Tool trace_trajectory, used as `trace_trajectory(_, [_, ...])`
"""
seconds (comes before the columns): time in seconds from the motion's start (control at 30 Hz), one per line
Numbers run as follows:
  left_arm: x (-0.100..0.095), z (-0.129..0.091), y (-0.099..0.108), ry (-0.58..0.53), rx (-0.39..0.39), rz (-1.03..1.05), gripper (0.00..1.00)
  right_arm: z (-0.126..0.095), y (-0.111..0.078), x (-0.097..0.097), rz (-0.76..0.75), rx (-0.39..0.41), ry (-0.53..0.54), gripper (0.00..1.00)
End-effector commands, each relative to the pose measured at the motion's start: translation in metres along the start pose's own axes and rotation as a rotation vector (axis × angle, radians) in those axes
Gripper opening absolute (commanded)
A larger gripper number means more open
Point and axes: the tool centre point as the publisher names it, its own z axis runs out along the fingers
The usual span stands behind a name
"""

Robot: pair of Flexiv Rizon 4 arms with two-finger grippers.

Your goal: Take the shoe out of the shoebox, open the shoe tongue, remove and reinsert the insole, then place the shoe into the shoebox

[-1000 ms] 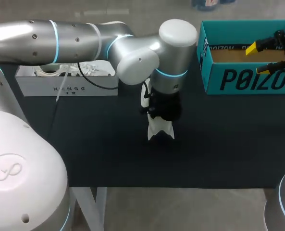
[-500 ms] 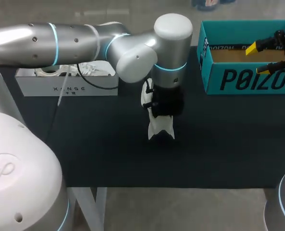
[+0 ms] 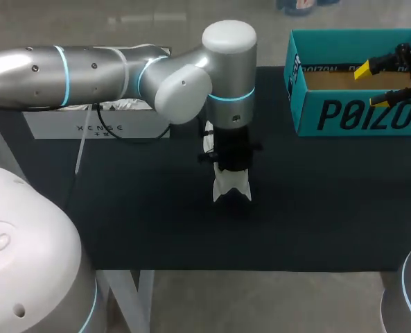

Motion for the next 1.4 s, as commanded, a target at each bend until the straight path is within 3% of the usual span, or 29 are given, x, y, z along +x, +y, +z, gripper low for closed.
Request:
trace_trajectory(0.03, [-0.006, 0.013, 0.007, -0.017, 0.041, -0.004, 0.0, 0.0, 0.0, 0.0, 0.0, 0.0, -0.003, 1.0])
trace_trajectory(0.17, [-0.007, -0.01, 0.006, -0.078, 0.048, 0.01, 0.0, 0.0, 0.0, 0.0, 0.0, 0.0, -0.003, 1.0])
trace_trajectory(0.4, [-0.004, -0.05, 0.017, -0.078, -0.075, 0.057, 0.0, 0.0, 0.0, 0.0, 0.0, 0.0, -0.003, 1.0])
trace_trajectory(0.7, [-0.011, -0.056, 0.05, -0.089, -0.064, 0.074, 0.0, 0.0, 0.0, 0.0, 0.0, 0.0, -0.003, 1.0])
trace_trajectory(0.87, [-0.016, -0.06, 0.063, -0.084, -0.099, 0.08, 0.0, 0.0, 0.0, 0.0, 0.0, 0.0, -0.003, 1.0])
trace_trajectory(1.4, [-0.019, -0.053, 0.069, -0.058, -0.097, 0.099, 0.0, 0.0, 0.0, 0.0, 0.0, 0.0, -0.003, 1.0])
